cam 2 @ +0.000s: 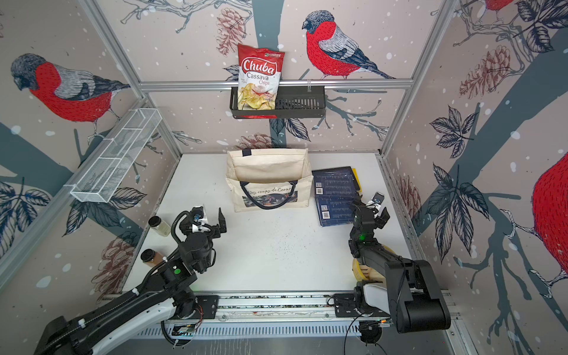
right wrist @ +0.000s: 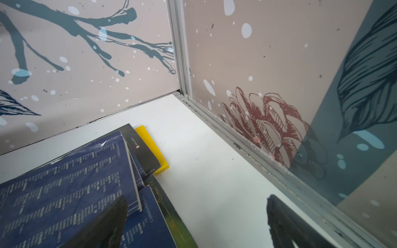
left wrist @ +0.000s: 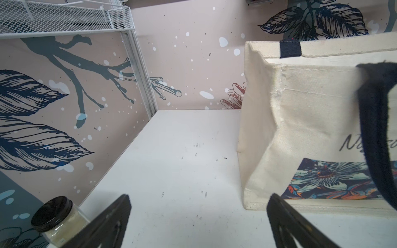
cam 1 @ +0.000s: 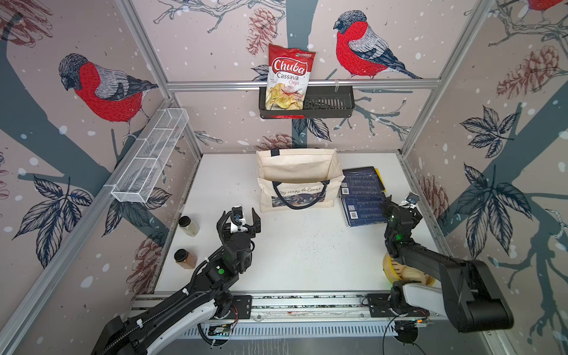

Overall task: Take out the books from the canvas bag
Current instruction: Reset both arms

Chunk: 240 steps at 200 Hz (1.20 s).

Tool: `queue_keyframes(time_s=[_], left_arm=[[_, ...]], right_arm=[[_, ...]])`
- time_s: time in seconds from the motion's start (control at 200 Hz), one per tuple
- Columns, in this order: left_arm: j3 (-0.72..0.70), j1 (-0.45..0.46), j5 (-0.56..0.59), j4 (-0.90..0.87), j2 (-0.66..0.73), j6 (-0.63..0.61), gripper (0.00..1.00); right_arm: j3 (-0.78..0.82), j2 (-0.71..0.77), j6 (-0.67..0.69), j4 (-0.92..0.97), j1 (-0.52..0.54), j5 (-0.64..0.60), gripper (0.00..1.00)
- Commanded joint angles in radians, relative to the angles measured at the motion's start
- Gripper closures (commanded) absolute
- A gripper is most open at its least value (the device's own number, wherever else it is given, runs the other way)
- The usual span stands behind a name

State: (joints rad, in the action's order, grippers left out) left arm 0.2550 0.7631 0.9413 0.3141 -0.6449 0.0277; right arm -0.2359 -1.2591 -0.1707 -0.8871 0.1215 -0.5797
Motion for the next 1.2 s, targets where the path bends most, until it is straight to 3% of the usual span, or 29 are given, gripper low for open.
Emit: queue_keyframes(time_s=[0.0, 0.135, 0.275, 0.395, 0.485, 0.605, 0.77, 0.971, 1.196], left_arm=[[-0.018, -0.012, 0.002, 0.072, -0.002, -0.006, 0.01], [-0.072, -0.059, -0.054, 0.137, 0.025, -0.015, 0.01], [-0.108, -0.153, -0.128, 0.183, 0.034, 0.000, 0.01], [-0.124, -0.248, -0.191, 0.237, 0.017, -0.014, 0.01], [-0.111, -0.325, -0.264, 0.259, -0.013, -0.064, 0.01], [-0.085, -0.415, -0.329, 0.306, -0.108, -0.087, 0.01], [-0.037, -0.524, -0.488, 0.330, -0.274, -0.090, 0.03], [0.000, -0.597, -0.527, 0.486, -0.478, -0.005, 0.03], [0.026, -0.612, -0.616, 0.665, -0.702, -0.067, 0.02]], right_arm=[[0.030, -0.050, 0.032, -0.182, -0.002, 0.060, 0.00], [-0.003, -0.094, 0.077, -0.180, -0.006, 0.122, 0.00], [0.083, -0.187, 0.119, -0.450, -0.005, 0.155, 0.00], [0.037, -0.197, 0.072, -0.350, -0.039, 0.175, 0.00], [0.048, -0.267, 0.073, -0.454, -0.041, 0.142, 0.00], [0.022, -0.239, 0.052, -0.349, -0.048, 0.155, 0.00], [0.026, -0.243, 0.047, -0.365, -0.063, 0.181, 0.00], [0.023, -0.241, 0.045, -0.355, -0.061, 0.179, 0.00], [0.024, -0.241, 0.046, -0.357, -0.061, 0.181, 0.00]])
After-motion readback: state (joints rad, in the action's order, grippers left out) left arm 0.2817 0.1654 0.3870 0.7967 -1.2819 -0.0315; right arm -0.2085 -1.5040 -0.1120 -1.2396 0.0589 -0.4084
